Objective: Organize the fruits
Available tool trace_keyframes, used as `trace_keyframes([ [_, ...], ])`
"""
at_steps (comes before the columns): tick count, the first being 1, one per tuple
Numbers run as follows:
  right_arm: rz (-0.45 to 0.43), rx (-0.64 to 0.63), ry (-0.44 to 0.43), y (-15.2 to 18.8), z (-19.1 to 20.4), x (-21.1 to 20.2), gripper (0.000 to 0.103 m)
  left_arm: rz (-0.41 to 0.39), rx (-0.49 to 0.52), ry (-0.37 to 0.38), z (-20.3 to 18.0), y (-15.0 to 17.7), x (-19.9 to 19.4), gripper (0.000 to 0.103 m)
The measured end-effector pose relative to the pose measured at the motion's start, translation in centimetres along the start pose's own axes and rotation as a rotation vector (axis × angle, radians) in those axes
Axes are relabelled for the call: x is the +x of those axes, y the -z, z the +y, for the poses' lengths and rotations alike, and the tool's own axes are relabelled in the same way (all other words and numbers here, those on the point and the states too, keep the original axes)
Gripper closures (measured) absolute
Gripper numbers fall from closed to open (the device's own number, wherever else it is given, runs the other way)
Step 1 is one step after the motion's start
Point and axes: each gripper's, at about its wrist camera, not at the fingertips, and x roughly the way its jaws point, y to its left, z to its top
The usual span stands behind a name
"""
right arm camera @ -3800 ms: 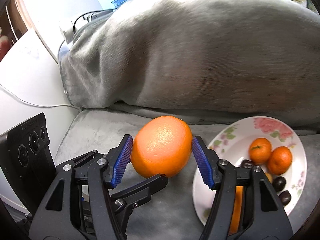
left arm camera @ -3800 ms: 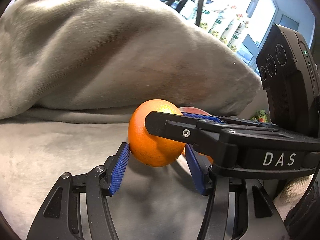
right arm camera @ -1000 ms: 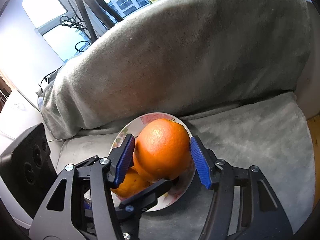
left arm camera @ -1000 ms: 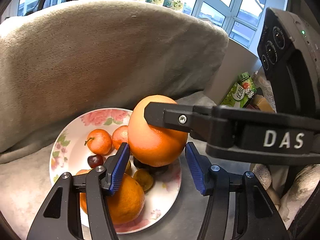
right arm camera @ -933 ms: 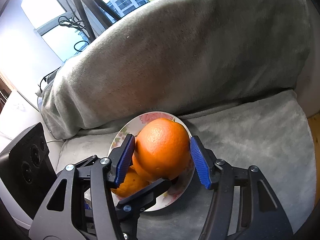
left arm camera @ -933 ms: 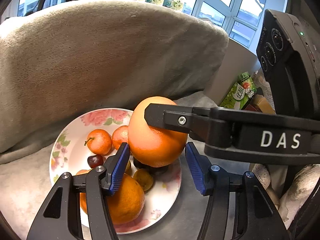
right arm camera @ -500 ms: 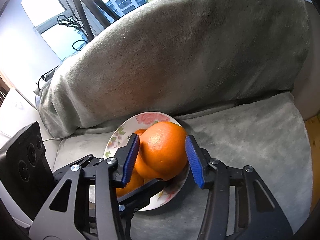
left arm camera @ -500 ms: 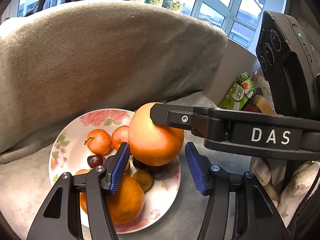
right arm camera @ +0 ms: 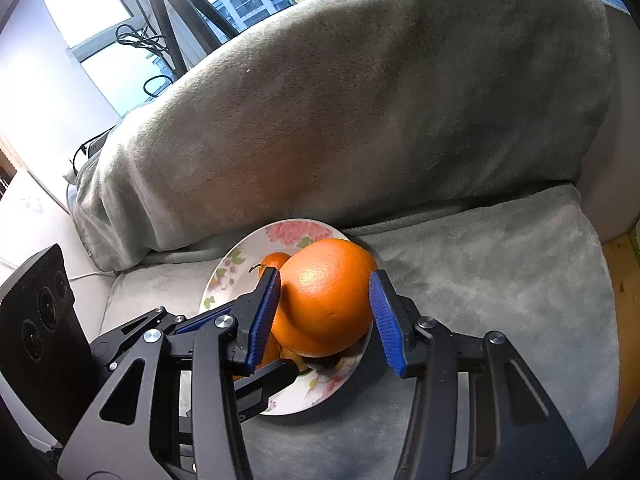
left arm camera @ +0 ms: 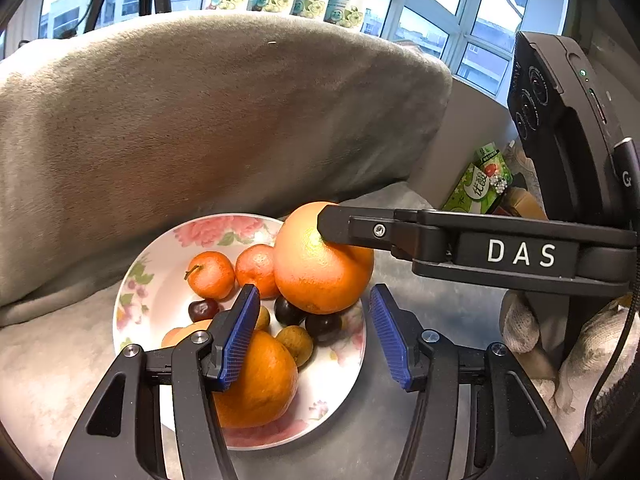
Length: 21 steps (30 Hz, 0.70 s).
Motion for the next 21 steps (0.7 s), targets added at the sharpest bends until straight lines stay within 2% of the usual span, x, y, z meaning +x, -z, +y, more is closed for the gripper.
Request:
trace_keyframes([
  [9, -0.031, -0.025, -0.006, -0.2, 0.6, -1.2, 0.054, -0.022, -0.016, -0.001, 0.9, -0.1, -1.1, 0.046],
  [12, -0.042, -0.045, 0.006, 0.0, 1.1, -1.6, 0.044, -0.030, -0.017, -0.014, 1.2, -0.1, -1.7, 0.045],
  [13, -0.049, -0.052, 0.012, 0.0, 1.3, -1.8, 0.036, -0.032, -0.017, -0.018, 1.2, -0.1, -1.9, 0.042],
  [14, -0.059, -0.059, 0.019, 0.1, 1.4, -2.0, 0.032, -0.036, -0.016, -0.021, 1.3, -0.1, -2.2, 0.041],
  [21, -0.099, -0.099, 0.051, 1.0, 2.2, -3.4, 0.032, -0.050, -0.023, -0.057, 1.9, 0.8, -3.7, 0.037],
])
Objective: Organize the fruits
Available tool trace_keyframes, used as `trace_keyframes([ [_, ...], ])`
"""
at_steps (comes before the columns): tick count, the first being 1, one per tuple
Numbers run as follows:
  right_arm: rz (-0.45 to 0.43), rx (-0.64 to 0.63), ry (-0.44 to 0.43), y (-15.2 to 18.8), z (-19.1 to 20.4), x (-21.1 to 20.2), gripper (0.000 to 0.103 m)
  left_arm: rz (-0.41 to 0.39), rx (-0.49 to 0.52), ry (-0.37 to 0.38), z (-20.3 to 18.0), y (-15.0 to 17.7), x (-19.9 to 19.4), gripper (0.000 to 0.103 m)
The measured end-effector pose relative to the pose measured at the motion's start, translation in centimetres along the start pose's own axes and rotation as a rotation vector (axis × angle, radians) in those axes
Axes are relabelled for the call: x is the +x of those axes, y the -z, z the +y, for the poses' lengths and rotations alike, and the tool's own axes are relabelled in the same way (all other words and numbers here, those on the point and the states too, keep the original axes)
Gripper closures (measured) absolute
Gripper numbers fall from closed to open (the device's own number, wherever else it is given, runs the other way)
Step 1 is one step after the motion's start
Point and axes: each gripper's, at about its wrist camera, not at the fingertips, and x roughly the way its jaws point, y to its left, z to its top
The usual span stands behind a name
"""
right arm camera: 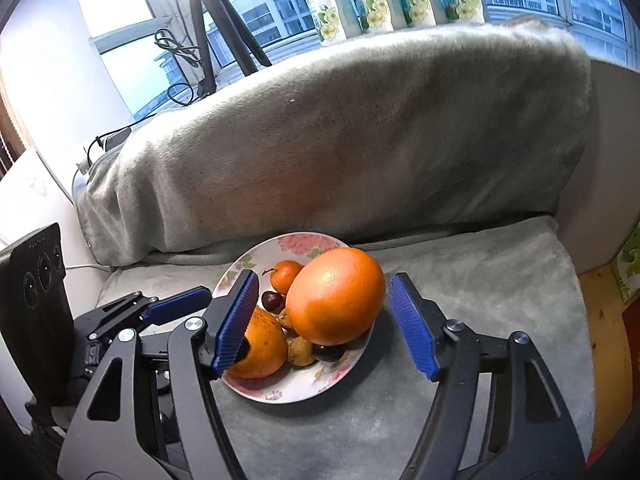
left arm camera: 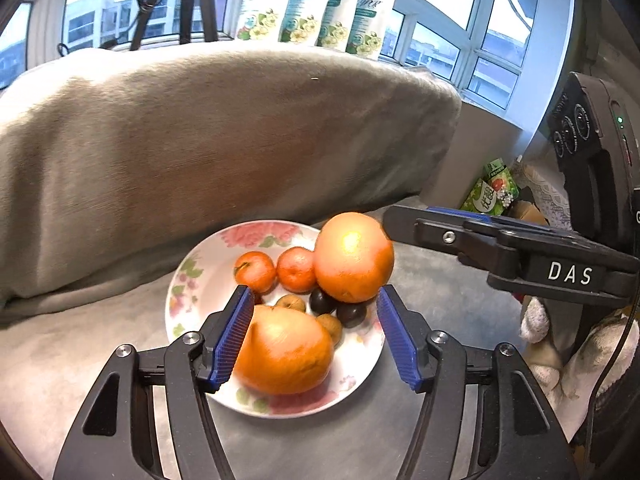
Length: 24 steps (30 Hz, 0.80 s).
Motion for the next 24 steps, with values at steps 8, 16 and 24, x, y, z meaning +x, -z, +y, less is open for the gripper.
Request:
trace_keyframes([
  [8, -0.042, -0.068, 0.050, 1.7, 1.5, -1.6, 0.017, -0.007, -0.003, -0.052, 0.2, 1.3, -1.5, 0.031],
  [16, -0.073, -0.095, 0.076, 3.2, 2.6, -3.4, 0.014, -0.031, -0.023, -0.089, 0.8, 2.6, -3.5, 0.025],
  [24, -0.103, -0.081, 0.170, 5.2, 3.5, -5.1, 0.010, -0.055, -0.071, -0.142, 2.0, 5.0, -6.0, 0.024],
])
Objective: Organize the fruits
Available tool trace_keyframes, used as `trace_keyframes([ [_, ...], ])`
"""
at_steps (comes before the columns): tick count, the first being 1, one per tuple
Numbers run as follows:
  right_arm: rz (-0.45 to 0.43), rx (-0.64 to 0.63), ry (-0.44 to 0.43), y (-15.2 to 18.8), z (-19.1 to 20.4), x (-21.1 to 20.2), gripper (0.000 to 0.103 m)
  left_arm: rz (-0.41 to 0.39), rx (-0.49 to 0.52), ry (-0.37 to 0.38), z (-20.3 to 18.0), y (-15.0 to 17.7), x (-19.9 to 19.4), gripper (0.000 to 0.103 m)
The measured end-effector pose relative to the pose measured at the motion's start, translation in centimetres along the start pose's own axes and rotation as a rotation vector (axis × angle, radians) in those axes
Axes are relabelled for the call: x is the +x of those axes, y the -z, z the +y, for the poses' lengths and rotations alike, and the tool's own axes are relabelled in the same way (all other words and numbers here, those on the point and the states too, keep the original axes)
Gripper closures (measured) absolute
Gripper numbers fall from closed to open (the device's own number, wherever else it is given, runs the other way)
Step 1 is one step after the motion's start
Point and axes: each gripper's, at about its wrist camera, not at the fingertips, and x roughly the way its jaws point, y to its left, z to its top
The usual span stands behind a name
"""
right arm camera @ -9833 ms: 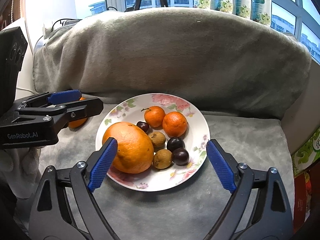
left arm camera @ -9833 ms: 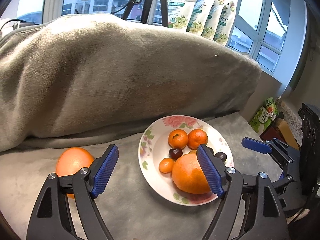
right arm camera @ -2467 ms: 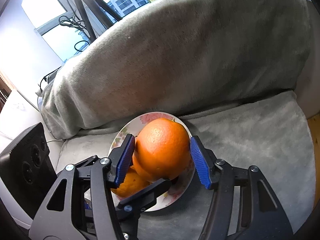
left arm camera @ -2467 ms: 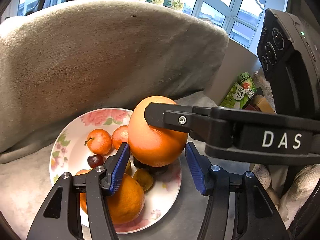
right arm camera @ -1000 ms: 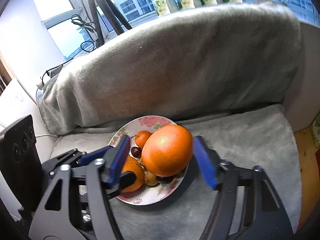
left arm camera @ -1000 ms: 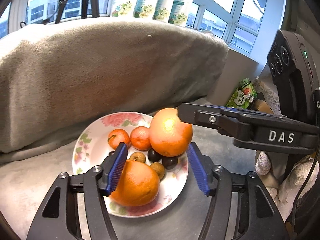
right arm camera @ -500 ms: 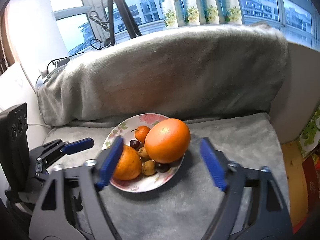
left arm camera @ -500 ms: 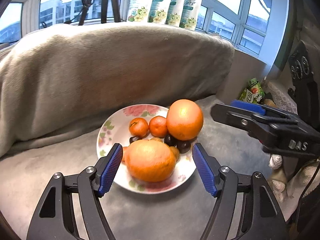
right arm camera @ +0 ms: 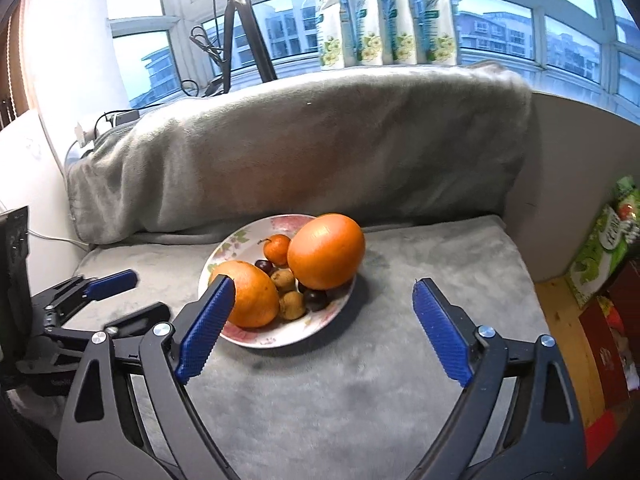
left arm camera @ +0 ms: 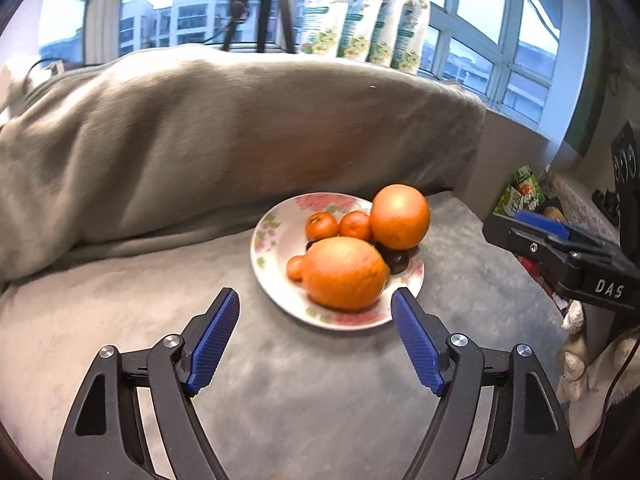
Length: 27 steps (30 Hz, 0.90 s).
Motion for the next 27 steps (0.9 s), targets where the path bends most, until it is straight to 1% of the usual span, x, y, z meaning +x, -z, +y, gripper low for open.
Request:
trace_keyframes([
  [3, 0.002, 0.012, 0.045, 0.7, 0.3, -0.5, 0.010, -0.009, -0.027, -0.006, 0.5, 0.7, -1.0, 0.024],
  [10, -0.031, -0.015, 0.139, 1.5, 1.7, -2.1, 0.010, -0.045, -0.023, -0.071, 0.8, 1.8, -3.1, 0.024],
  [14, -0.053, -0.030, 0.166, 1.8, 2.8, -3.0, 0.010, -0.064, -0.015, -0.104, 0.7, 2.4, -4.4, 0.024],
  [15, -0.059, -0.030, 0.170, 1.9, 3.0, -3.2, 0.010, -0.068, -0.016, -0.110, 0.7, 2.6, -4.7, 0.022],
  [17, -0.069, -0.034, 0.187, 2.1, 3.5, -3.5, 0.000, -0.077, -0.019, -0.125, 0.8, 3.1, -5.4, 0.020],
  [20, -0.115, -0.041, 0.216, 2.9, 4.3, -4.5, 0.000, -0.081, -0.029, -0.152, 1.1, 3.8, -6.2, 0.020],
  [25, -0.119, -0.067, 0.197, 3.3, 5.5, -4.9, 0.000, -0.073, -0.033, -0.210, 1.5, 4.5, -7.0, 0.017],
  [27, -0.121, -0.068, 0.187, 3.4, 5.8, -5.0, 0.000, -0.065, -0.048, -0.212, 1.9, 4.8, -7.1, 0.017],
])
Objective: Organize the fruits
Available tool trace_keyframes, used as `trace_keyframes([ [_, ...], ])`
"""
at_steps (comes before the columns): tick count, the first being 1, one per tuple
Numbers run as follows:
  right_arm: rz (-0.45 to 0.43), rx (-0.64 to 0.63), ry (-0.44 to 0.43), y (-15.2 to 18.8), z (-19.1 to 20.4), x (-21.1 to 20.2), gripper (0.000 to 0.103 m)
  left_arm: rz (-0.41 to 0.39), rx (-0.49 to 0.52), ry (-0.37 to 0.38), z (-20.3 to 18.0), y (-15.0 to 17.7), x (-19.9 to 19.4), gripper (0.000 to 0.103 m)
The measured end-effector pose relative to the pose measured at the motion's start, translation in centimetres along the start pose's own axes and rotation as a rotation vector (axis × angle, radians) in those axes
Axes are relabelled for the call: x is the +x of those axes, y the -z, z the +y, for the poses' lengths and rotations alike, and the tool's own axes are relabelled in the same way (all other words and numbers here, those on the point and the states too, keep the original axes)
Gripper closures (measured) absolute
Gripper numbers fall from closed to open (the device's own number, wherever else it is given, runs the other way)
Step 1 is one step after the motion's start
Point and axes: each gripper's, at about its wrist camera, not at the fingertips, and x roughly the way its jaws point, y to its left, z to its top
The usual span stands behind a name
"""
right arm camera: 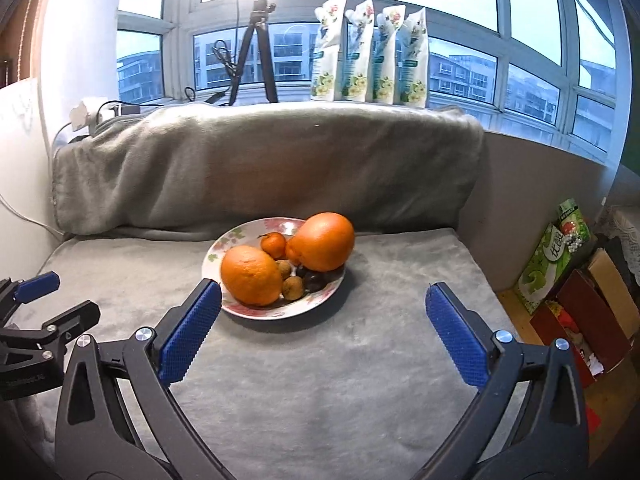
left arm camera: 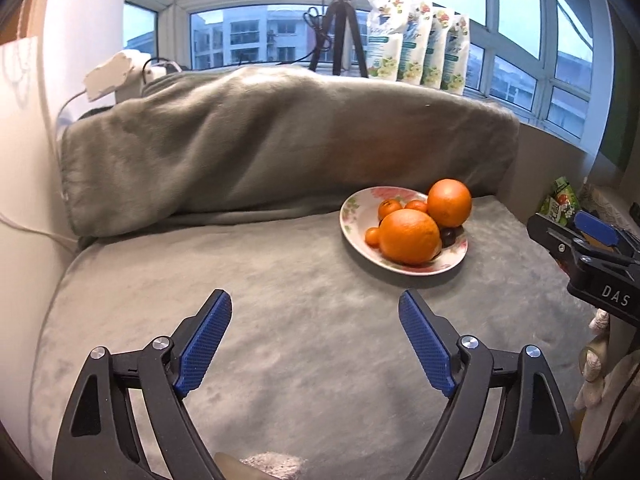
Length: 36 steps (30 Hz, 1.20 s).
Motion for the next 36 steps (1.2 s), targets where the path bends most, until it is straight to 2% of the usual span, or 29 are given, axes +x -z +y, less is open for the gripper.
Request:
trace_keyframes([
  [4, 0.004, -0.009, -0.014, 0.1, 0.6, 0.0, 0.000, 0.026, -0.021, -0.001, 0.6, 0.2, 0.1, 0.017],
  [13, 0.015, -0.007, -0.032, 0.3, 1.2, -0.1, 0.000, 0.015, -0.011, -0.068, 1.0, 0.6, -0.1, 0.015],
  [36, 0.021, -0.011, -0.051, 0.4, 1.8, -0.4, 0.000, 0.024, -0.047, -0.052, 1.6, 0.7, -0.5, 0.015],
])
